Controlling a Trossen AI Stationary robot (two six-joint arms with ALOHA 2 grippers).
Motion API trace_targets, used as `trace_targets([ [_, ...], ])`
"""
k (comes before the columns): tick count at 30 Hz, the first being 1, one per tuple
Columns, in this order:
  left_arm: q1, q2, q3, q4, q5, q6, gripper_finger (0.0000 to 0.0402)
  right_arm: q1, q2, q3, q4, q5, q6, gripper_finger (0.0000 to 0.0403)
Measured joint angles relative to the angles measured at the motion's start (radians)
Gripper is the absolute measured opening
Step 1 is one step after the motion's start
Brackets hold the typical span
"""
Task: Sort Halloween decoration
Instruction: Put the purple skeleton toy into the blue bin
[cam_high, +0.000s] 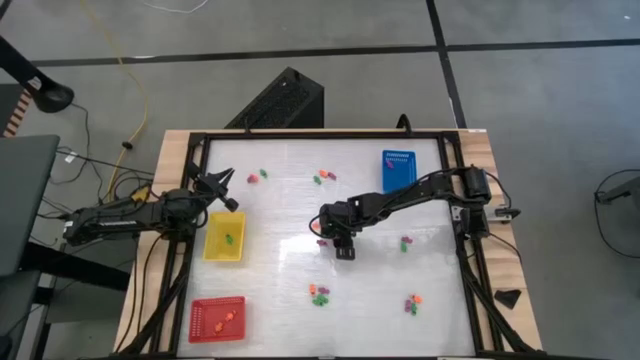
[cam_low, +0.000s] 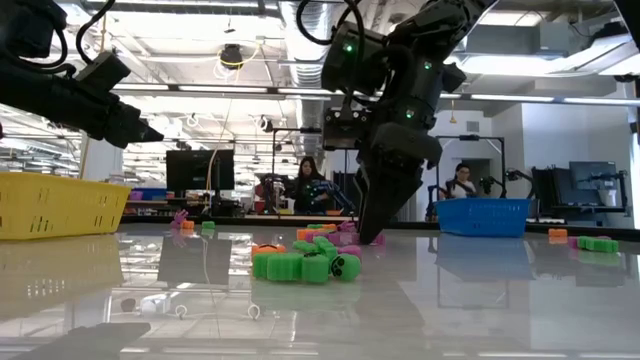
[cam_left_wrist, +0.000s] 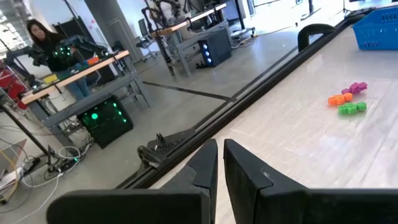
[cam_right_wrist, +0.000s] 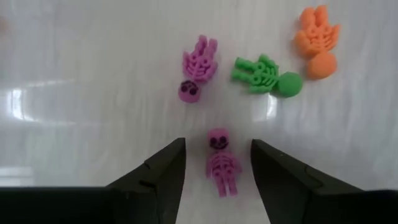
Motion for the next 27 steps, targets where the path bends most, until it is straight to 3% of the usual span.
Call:
trace_targets([
  [4,0.0,0.005,0.0,0.0,0.0,0.0,0.0018,0.021,0.011,-0.001,-0.016,0.063,0.003,0.0177],
  [12,0.0,0.007,0.0,0.0,-0.002,0.0,0.0018,0.058,0.007,-0.001,-0.031,0.157,-0.005,0.0053],
  [21,0.0,0.007,0.0,0.0,-0.003,0.0,0.0018,0.039,-0.138,-0.01,-0.234,0.12,-0.045,0.0045],
  [27,0.0,0.007,0.0,0.0,-0.002,0.0,0.0018,-0.05,-0.304,-0.008,-0.402,0.193,-0.056,0.0038],
])
